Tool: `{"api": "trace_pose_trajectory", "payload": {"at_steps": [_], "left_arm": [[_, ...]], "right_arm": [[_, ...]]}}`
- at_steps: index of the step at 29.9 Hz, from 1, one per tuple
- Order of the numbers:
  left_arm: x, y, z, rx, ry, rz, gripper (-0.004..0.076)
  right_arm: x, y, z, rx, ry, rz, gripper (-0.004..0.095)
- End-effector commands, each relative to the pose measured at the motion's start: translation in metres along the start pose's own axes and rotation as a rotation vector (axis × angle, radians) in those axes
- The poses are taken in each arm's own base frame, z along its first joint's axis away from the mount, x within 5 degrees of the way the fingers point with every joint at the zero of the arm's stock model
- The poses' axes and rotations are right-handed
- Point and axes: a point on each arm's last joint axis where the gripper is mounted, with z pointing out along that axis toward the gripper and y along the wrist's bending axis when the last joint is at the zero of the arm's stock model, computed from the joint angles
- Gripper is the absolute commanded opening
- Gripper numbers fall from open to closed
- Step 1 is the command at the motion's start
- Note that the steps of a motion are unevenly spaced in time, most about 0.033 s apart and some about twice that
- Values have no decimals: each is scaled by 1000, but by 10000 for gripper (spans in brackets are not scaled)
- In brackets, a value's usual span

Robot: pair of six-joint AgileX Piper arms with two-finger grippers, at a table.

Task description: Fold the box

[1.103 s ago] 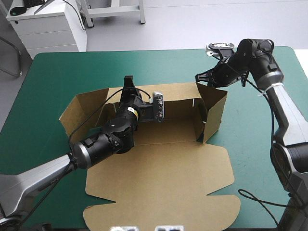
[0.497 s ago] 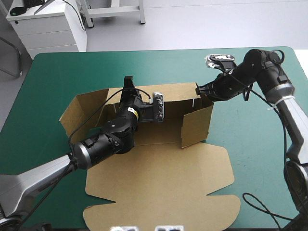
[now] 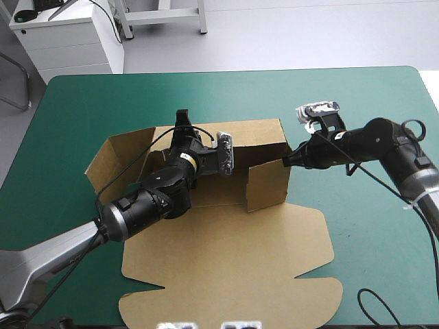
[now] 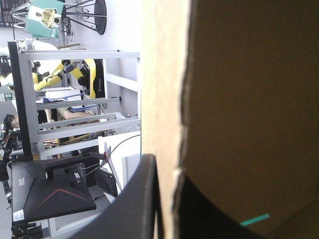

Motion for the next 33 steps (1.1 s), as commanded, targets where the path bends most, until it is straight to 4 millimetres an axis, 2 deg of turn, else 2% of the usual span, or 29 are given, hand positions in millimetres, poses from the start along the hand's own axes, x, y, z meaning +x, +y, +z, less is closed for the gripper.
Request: {"api": "trace_pose_trajectory", "payload": {"at_steps": [1, 5, 8, 10, 13, 16, 22, 29, 33], "left_arm": [[1, 6, -11, 29, -13, -70, -8], [0, 2, -11, 67, -24, -57, -8], [0, 1, -11, 85, -22, -57, -8], [1, 1, -11, 88, -13, -44, -8], [2, 0, -11, 88, -6, -33, -8], [3, 0, -11, 90, 5, -30, -8], [3, 0, -11, 97, 8, -37, -8], [0, -9, -8, 166, -9, -7, -8], [-2, -14, -3, 188, 5, 0, -8]], "right_arm": [[5, 7, -11, -9, -167, -75, -14], [22, 4, -2, -3, -177, -155, -5], [28, 4, 2, -6, -167, -219, 78], [31, 6, 2, -25, -149, -261, 197], [33, 9, 0, -44, -136, -310, 426], [34, 12, -6, -44, -136, -350, 574], [36, 16, -13, -42, -146, -364, 588], [37, 13, 8, -122, -165, -297, 588], [32, 12, 13, -137, -211, -280, 588]]}}
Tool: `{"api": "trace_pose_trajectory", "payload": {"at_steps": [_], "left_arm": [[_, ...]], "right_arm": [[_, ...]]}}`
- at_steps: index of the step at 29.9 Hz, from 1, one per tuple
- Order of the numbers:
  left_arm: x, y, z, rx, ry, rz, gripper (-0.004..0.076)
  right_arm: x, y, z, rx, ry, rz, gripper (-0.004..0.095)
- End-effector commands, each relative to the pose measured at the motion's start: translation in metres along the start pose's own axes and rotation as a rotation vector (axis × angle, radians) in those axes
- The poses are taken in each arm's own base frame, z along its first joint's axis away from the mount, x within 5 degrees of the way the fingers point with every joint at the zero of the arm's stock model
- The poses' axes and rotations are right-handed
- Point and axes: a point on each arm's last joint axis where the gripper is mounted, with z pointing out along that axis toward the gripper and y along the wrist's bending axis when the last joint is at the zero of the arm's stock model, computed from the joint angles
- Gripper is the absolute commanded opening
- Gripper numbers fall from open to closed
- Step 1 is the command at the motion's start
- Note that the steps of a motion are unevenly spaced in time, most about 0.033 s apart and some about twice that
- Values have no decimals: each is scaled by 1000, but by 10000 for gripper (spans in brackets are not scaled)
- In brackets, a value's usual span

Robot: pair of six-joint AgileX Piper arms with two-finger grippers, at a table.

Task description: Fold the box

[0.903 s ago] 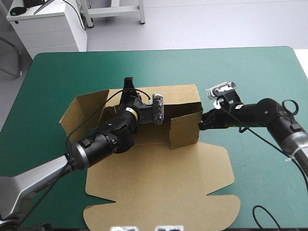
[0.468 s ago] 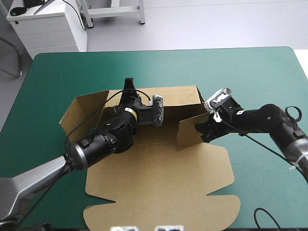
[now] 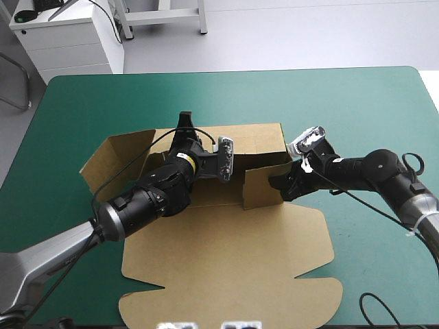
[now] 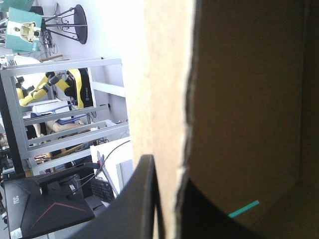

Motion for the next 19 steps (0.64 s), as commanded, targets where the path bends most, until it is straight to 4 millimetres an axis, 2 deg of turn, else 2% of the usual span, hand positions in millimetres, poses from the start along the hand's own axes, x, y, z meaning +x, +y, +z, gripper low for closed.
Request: {"api": "trace_pose_trajectory", "payload": {"at_steps": [1, 6, 11, 14, 19], "left_arm": [[-3, -11, 3, 104, 5, -87, -8], [-8, -17, 6, 130, -6, -86, -8], [-12, -23, 14, 156, 1, -78, -8], [-16, -27, 16, 185, -21, -112, -8], [-18, -29, 15, 214, -36, -144, -8]], "right_arm": [[-15, 0, -6, 11, -114, 5, 588], [-17, -7, -1, 42, -137, 17, 588], [-16, -7, 5, -1, -139, 46, 566], [-13, -7, 11, -40, -115, 66, 484], [-13, -6, 16, -84, -131, 122, 216]]}}
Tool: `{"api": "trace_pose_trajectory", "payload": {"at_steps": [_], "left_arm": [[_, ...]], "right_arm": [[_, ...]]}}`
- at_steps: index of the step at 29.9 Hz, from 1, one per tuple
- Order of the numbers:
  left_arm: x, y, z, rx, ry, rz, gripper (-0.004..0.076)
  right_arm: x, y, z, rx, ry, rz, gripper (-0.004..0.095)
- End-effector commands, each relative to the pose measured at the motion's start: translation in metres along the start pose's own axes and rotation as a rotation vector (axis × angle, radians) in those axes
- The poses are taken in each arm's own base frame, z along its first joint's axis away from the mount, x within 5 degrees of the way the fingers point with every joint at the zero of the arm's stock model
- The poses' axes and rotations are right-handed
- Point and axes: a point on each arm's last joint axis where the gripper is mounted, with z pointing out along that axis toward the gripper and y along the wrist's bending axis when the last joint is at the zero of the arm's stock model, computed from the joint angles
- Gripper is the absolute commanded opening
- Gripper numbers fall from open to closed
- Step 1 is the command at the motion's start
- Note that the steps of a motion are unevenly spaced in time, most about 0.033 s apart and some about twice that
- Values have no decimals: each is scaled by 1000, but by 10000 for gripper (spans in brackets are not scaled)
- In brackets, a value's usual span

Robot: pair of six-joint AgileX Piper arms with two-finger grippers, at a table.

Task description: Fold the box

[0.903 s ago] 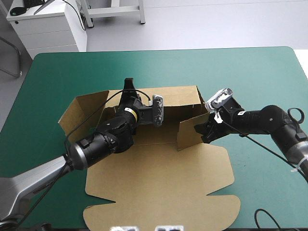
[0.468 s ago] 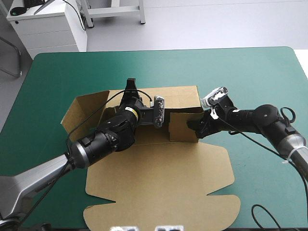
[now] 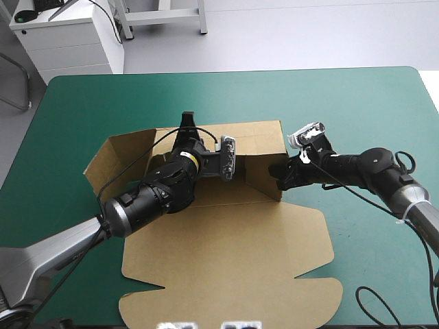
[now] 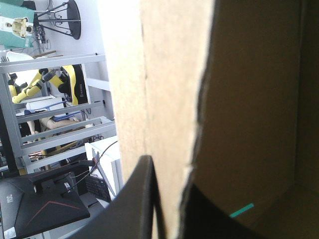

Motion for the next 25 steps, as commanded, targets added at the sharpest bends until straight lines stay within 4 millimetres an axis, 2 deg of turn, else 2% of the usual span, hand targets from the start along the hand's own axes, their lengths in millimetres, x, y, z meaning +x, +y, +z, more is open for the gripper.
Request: {"api": "trace_pose_trajectory", "payload": {"at_steps": [1, 4, 5, 9, 13, 17, 22, 23, 25], "left_arm": [[-11, -24, 4, 177, -44, -147, -8], [-9, -24, 4, 182, -26, -144, -8], [-9, -24, 4, 183, -24, -144, -8], [-8, -25, 3, 191, -13, -147, -8], [-9, -24, -1, 211, -37, -164, 3], [-5, -15, -16, 182, -86, -203, 130], [6, 1, -44, 116, -136, -264, 397], [8, 3, -48, 107, -144, -270, 435], [12, 8, -57, 80, -157, -278, 462]], "right_arm": [[-15, 12, -8, -82, -78, 42, 158], [-16, 15, -8, -117, -90, 55, 0], [-17, 16, -8, -128, -94, 62, -18], [-17, 19, -9, -166, -95, 74, -18], [-18, 13, -8, -107, -103, 159, -17], [-19, 9, -8, -63, -117, 177, -17], [-18, 8, -8, -45, -105, 105, -15], [-18, 8, -8, -39, -95, 76, -15], [-16, 6, -8, -19, -67, 22, -15]]}}
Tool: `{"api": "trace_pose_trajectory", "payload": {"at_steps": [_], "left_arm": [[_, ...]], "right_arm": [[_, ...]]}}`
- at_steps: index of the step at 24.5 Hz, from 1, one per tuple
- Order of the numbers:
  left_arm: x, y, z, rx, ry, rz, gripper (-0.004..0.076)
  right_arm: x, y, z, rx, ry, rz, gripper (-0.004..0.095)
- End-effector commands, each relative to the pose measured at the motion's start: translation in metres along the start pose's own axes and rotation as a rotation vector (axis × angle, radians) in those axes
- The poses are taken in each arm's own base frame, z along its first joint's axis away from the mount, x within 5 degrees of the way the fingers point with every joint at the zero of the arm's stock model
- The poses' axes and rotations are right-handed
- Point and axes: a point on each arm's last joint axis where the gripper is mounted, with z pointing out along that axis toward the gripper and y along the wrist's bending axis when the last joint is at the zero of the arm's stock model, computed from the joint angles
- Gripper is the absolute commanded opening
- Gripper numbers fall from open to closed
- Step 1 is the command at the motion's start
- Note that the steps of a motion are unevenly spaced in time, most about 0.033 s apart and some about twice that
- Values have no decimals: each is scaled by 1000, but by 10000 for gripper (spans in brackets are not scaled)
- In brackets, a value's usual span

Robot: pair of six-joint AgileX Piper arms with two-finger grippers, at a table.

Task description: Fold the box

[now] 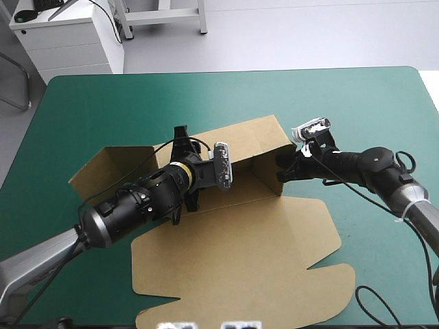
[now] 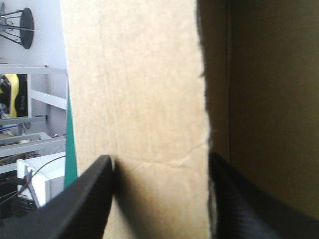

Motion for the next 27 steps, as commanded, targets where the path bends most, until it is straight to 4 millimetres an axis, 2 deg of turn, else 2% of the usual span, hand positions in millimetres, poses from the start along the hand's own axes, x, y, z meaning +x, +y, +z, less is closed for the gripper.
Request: {"api": "trace_pose_trajectory", "payload": {"at_steps": [1, 11, 12, 16, 19, 21, 24, 26, 27], "left_arm": [[1, 9, -27, -20, -65, -82, 462], [12, 22, -77, -115, -157, -93, 461], [11, 21, -88, -131, -192, -49, 461], [0, 16, -112, -171, -303, 7, 434], [-13, 9, -125, -195, -390, 73, 330], [-25, 3, -134, -242, -429, 169, 20], [-31, 7, -140, -227, -428, 146, 19], [-26, 22, -141, -196, -330, 72, 19], [-19, 40, -141, -171, -255, -26, 19]], "right_arm": [[-11, 13, -9, -69, -14, -48, -15], [-14, 5, -9, 32, -35, -61, -15], [-15, 2, -9, 60, -47, -41, -15], [-17, -2, -10, 103, -67, -17, -15], [-17, -2, -11, 107, -72, -19, -15], [-20, 1, -15, 109, -86, -27, -15], [-24, 6, -26, 114, -114, -53, -15], [-27, 10, -33, 128, -128, -85, -15], [-27, 11, -37, 138, -125, -110, -15]]}}
